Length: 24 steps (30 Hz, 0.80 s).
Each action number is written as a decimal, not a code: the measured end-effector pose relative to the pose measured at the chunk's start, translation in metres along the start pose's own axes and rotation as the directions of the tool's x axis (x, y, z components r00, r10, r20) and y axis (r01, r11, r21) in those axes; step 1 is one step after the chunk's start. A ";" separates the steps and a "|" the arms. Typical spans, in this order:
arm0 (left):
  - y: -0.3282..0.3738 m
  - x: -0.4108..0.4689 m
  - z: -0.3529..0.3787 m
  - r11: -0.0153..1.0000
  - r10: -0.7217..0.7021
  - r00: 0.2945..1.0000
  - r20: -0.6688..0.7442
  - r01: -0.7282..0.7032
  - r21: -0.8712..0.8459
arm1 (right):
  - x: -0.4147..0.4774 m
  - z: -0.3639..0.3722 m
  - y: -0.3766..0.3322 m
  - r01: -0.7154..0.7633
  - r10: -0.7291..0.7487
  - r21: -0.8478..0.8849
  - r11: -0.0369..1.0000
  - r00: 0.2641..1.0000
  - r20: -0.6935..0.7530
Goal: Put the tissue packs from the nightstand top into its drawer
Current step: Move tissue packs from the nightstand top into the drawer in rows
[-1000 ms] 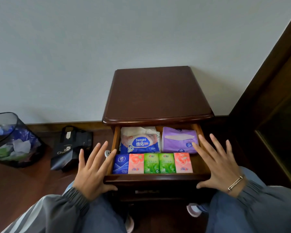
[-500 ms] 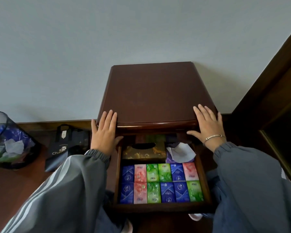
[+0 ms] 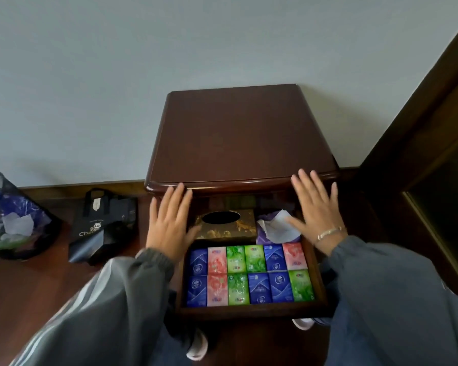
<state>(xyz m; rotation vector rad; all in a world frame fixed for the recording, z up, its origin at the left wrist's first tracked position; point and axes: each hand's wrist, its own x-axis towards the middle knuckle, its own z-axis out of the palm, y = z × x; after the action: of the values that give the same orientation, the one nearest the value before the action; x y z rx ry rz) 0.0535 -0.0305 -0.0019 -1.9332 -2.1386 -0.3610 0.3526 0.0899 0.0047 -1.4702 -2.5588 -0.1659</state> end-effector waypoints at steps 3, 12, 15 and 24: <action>0.026 -0.069 0.008 0.953 0.301 0.953 0.030 -0.299 -0.041 | -0.064 0.017 -0.019 0.323 -0.323 0.006 0.946 0.946 0.009; 0.028 -0.119 0.030 0.846 0.474 0.811 0.342 -0.527 0.080 | -0.126 0.044 -0.036 0.424 -0.364 0.002 0.906 0.775 0.516; 0.022 -0.120 0.032 0.881 0.426 0.860 0.280 -0.465 0.086 | -0.124 0.048 -0.028 0.380 -0.350 -0.025 0.925 0.873 0.341; 0.007 -0.072 0.061 0.673 -0.657 0.670 0.344 0.728 -0.132 | -0.062 0.069 -0.008 -0.435 0.421 0.021 0.900 0.881 0.215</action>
<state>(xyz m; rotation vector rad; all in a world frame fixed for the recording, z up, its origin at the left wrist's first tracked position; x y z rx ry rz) 0.0665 -0.0764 -0.0833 -1.1965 -3.1261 -0.5556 0.3687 0.0463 -0.0764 -2.0741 -2.2728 0.1445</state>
